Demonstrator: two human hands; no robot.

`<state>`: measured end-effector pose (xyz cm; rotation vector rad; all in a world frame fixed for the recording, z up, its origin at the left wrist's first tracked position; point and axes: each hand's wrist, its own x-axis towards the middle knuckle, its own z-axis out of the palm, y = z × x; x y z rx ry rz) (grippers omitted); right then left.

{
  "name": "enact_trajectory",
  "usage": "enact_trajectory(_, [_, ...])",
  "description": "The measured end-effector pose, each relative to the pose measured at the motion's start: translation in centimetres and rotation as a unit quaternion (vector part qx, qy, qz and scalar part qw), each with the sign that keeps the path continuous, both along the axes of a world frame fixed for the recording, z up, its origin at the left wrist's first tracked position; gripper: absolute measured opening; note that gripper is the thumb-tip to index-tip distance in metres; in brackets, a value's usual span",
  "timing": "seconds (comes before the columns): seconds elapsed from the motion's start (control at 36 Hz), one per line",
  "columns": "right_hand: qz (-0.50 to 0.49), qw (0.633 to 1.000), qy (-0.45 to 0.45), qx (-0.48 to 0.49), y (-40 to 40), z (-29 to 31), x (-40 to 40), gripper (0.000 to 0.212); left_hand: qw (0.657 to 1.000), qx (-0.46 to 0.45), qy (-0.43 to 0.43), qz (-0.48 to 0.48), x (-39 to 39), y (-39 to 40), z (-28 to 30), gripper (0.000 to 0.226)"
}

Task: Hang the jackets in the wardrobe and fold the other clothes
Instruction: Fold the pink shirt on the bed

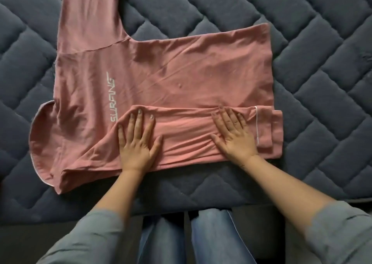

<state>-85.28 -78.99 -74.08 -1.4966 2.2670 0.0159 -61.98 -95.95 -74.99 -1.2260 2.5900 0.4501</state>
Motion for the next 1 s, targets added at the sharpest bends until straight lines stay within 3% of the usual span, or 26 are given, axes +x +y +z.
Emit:
enact_trajectory(0.17, [-0.105,0.987,-0.014,0.123,1.8,1.3,-1.6,0.067,0.996,0.056,-0.046,0.043,0.5,-1.0,1.7,0.063])
enact_trajectory(0.25, [-0.160,0.984,-0.022,0.079,0.5,3.2,-3.1,0.068,0.985,0.064,-0.036,0.155,-1.3,-3.7,3.7,0.065])
enact_trajectory(0.31, [-0.185,0.982,-0.021,0.035,-1.4,4.5,-4.6,0.067,0.985,0.037,0.005,0.171,-3.1,-6.5,5.2,0.063])
enact_trajectory(0.47, [-0.134,0.989,-0.047,-0.031,-10.7,4.6,-10.8,0.058,0.990,0.015,0.139,0.024,-11.9,-15.8,6.8,0.053])
enact_trajectory(0.56, [-0.094,0.994,-0.032,-0.039,-15.4,3.6,-13.7,0.062,0.994,0.004,0.069,-0.087,-16.1,-18.9,5.2,0.052])
enact_trajectory(0.64, [-0.072,0.997,-0.015,-0.019,-17.5,2.6,-16.0,0.061,0.990,0.008,0.027,-0.137,-17.7,-21.1,3.8,0.054])
enact_trajectory(0.72, [-0.080,0.996,0.029,-0.017,-17.7,2.3,-17.1,0.045,0.989,-0.013,-0.029,-0.148,-17.4,-23.2,3.7,0.058])
enact_trajectory(0.81, [-0.061,0.996,0.059,0.014,-16.8,2.5,-17.7,0.024,0.982,-0.022,-0.077,-0.171,-15.4,-23.9,4.5,0.047])
enact_trajectory(1.0, [-0.092,0.985,0.042,-0.139,-11.3,6.1,-15.0,0.026,0.972,-0.110,0.074,-0.192,-11.3,-20.2,9.8,0.012])
